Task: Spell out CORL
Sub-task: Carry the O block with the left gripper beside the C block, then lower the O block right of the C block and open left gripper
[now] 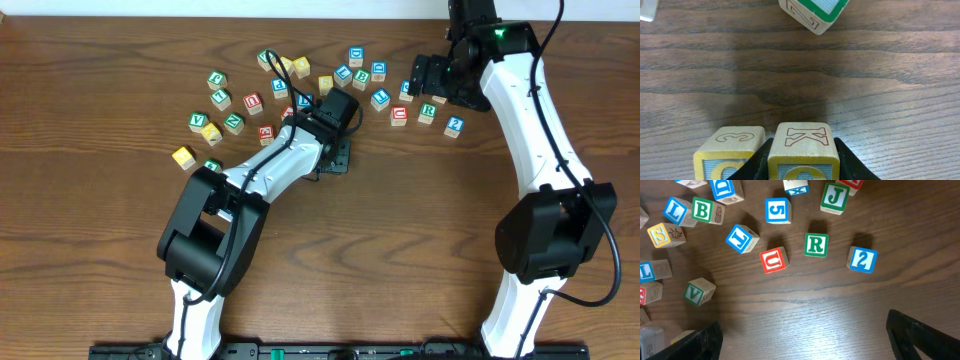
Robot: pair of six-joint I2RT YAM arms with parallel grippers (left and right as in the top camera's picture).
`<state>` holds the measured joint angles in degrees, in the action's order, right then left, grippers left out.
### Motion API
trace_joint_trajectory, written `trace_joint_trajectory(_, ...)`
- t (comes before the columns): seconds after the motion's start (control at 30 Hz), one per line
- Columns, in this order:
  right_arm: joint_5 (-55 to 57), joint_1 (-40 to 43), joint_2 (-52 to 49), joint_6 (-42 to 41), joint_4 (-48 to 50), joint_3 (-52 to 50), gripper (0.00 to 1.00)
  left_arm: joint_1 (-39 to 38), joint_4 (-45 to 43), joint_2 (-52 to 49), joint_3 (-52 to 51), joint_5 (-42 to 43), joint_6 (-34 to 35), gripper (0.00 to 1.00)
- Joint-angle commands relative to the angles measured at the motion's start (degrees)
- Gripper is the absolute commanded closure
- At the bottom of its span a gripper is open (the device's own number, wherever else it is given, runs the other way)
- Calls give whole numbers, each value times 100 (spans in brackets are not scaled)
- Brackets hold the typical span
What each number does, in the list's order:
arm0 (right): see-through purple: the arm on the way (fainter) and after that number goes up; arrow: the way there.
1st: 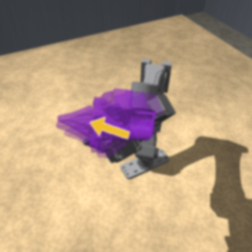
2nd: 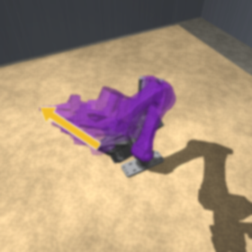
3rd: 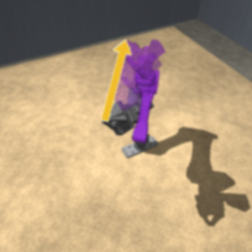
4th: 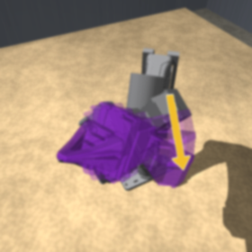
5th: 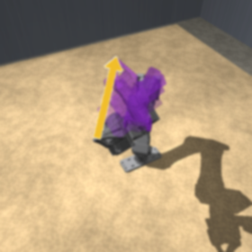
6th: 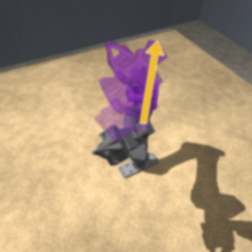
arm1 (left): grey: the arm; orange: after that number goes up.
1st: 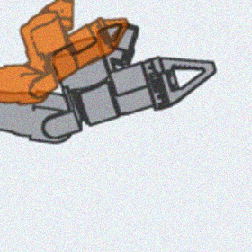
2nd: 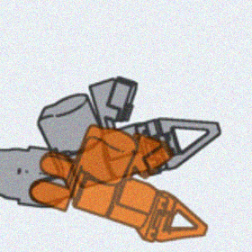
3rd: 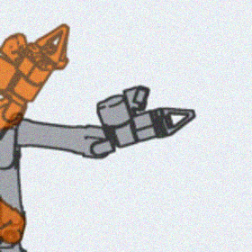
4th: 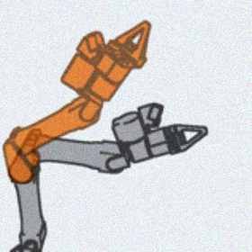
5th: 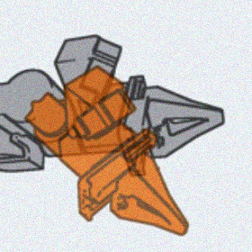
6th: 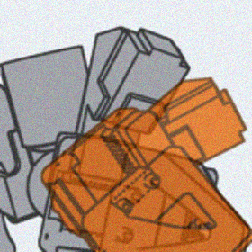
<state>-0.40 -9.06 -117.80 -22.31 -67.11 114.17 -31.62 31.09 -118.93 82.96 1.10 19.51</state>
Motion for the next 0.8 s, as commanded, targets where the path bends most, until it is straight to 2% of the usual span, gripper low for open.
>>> trace_joint_trajectory(0.0, 52, -37, -26, 74, -26, 68, 1, -2, 31, -57, -2, -284, 28, 69)
trace_joint_trajectory(0.77, 52, -37, -26, 74, -85, 68, 1, 13, 116, -68, -37, -476, 33, 68)
